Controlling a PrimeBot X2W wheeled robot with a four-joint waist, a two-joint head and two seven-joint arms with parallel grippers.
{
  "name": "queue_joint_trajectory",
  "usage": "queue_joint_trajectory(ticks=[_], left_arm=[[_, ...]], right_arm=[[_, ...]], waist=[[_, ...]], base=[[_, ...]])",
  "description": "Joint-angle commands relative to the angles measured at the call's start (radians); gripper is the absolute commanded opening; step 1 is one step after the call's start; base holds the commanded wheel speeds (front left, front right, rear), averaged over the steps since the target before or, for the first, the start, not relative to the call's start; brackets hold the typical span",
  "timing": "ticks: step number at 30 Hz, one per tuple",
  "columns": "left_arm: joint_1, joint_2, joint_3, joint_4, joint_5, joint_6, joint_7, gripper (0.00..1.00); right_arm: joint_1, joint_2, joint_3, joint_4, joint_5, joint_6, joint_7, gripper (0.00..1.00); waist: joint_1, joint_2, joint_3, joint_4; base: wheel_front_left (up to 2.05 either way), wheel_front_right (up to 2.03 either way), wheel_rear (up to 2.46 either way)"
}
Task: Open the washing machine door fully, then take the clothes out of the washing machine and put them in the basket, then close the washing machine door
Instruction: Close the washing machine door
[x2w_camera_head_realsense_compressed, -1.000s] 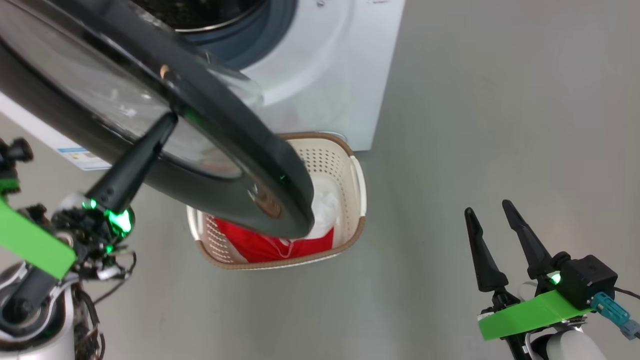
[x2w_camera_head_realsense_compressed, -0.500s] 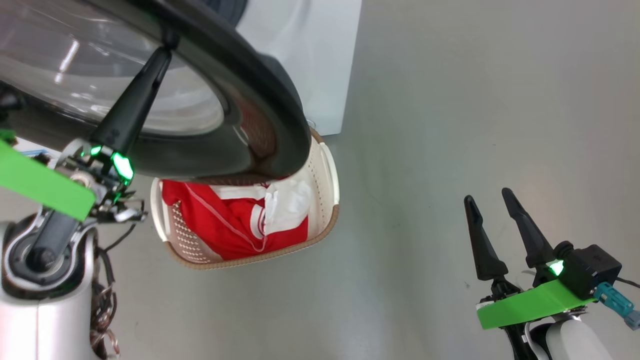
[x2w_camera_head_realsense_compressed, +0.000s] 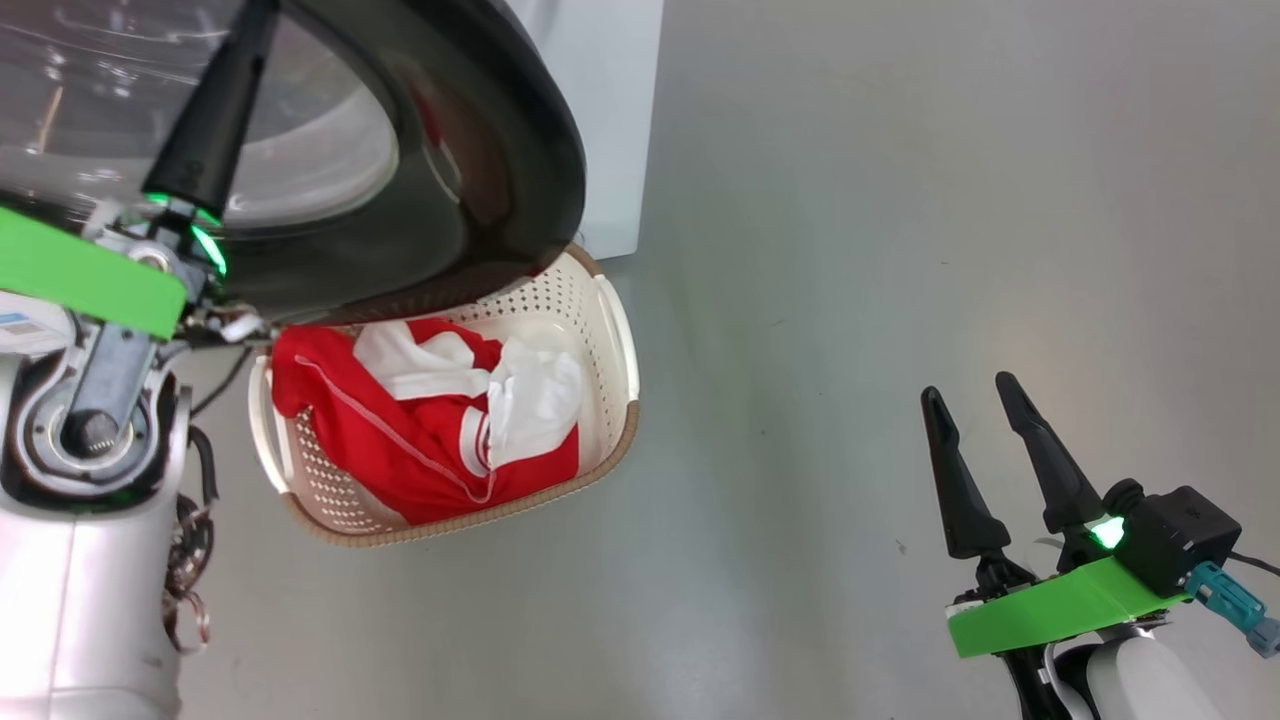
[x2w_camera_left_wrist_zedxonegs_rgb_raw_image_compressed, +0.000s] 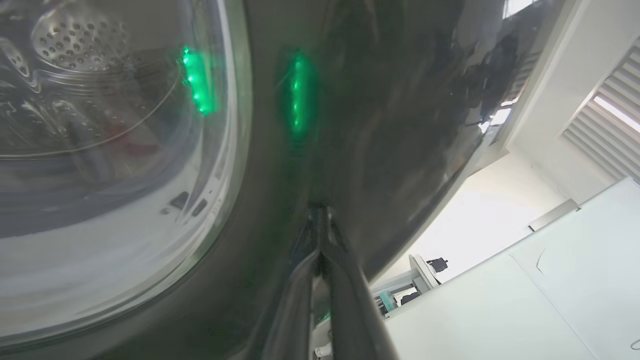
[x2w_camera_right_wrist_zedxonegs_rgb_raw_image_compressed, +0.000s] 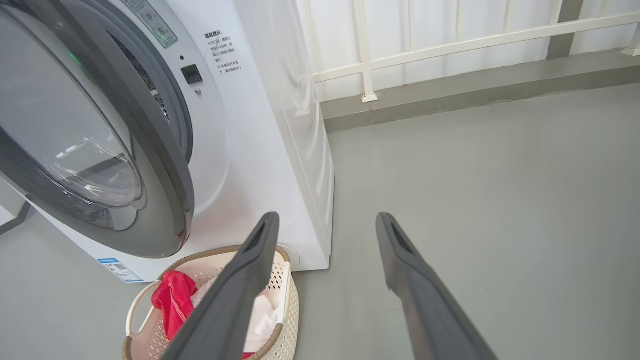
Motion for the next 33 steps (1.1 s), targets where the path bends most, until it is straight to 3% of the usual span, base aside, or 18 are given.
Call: queue_joint_trajectory(ticks=[1,14,32,33], left_arm=[[-0.037,0.054,0.017,-0.007,0.009,-0.006,-0.033,0.0],[-0.029,0.106,-0.078,0.048,-0.051,-0.006,-0.155,0.0],[0.27,0.156,-0.178,0.043,-0.104,-0.006,-0.323,0.0],[0.287,0.157,-0.179,0.044,-0.106,-0.006,-0.334,0.06]], right_arm=[[-0.025,0.0,0.024,-0.024,0.008,0.007,-0.006,1.0],[-0.003,0.0,0.005,-0.02,-0.001,0.007,-0.006,1.0],[0.056,0.0,-0.017,-0.011,-0.04,0.007,-0.006,1.0],[0.061,0.0,-0.019,-0.011,-0.041,0.007,-0.006,1.0]], waist=[[0.0,-0.0001,0.001,-0.007],[0.0,-0.0001,-0.035,0.012],[0.0,-0.0001,-0.127,0.071],[0.0,-0.0001,-0.132,0.074]], base=[[0.0,0.0,0.0],[0.0,0.0,0.0],[0.0,0.0,0.0],[0.0,0.0,0.0]])
